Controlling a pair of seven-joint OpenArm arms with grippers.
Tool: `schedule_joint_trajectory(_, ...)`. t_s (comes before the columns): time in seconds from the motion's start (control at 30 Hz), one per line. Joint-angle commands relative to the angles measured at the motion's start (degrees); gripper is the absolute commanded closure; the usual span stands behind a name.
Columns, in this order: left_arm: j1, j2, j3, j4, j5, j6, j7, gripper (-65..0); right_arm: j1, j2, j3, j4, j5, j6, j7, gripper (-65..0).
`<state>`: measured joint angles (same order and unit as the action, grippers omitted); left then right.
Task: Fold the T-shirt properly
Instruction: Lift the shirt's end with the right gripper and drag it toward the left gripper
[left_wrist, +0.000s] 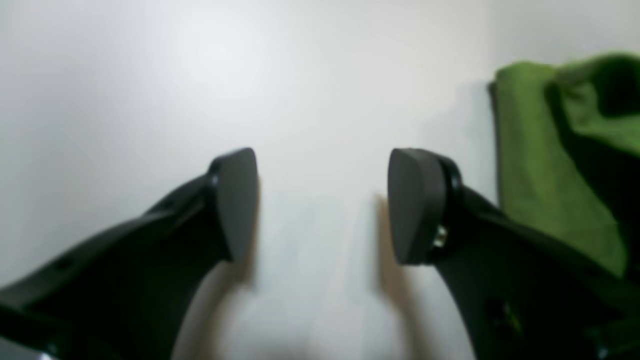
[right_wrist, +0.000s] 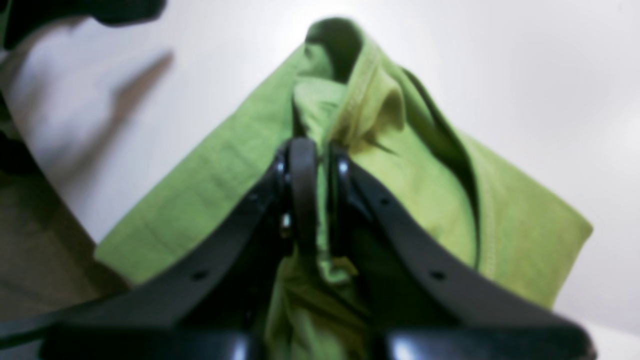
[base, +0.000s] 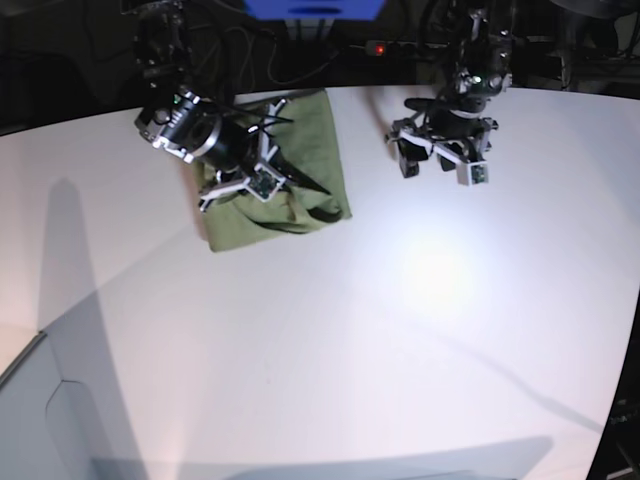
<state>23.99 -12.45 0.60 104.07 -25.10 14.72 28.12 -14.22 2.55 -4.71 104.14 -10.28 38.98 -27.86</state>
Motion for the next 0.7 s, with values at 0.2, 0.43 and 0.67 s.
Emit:
schedule_joint_trajectory(0.2, 1.9, 0.2, -1.7, 0.9, -0.2, -0.3, -0.9, -39.4, 0.4, 0.0, -2.1, 3.6, 1.3, 1.0, 1.5, -0.2)
schedule_joint_trajectory(0.43, -1.6, 2.0, 3.4, -0.2, 0.2, -0.3, -1.0, -39.3, 0.1, -0.1, -2.1, 5.2, 1.4, 1.0, 1.4, -0.3)
schedule_joint_trajectory(0.67, -4.7, 2.0, 8.1, -5.0, -0.1, -0.1, -1.0, -39.3, 0.1, 0.0, -5.5, 5.1, 1.3, 1.0, 1.4, -0.3)
